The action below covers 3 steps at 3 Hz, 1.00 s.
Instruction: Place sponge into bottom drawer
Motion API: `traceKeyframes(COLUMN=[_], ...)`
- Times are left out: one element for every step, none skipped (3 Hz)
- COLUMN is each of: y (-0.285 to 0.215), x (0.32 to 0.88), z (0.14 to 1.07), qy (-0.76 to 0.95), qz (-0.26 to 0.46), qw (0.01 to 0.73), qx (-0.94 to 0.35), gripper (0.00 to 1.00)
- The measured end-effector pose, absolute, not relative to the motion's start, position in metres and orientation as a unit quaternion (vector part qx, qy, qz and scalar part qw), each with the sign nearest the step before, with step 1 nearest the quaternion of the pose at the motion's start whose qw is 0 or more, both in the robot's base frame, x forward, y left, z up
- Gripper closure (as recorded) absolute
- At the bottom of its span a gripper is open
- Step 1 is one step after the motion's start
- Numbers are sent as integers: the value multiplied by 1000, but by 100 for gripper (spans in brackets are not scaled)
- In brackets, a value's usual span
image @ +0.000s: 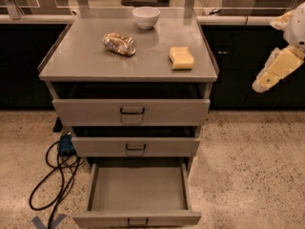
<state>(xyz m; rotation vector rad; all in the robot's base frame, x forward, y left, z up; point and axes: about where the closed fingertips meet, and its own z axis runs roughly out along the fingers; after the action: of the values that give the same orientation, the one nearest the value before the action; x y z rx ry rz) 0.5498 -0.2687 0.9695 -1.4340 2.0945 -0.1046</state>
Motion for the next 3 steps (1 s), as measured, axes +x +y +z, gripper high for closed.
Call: traceKeyframes(y=[-283, -293, -295], x=[582, 605, 624], z=[959, 939, 914], qy=[796, 808, 815], qz=[-35, -25, -9], qw=[322, 329, 327], qx=[-511, -489, -479], gripper=[0, 0, 0])
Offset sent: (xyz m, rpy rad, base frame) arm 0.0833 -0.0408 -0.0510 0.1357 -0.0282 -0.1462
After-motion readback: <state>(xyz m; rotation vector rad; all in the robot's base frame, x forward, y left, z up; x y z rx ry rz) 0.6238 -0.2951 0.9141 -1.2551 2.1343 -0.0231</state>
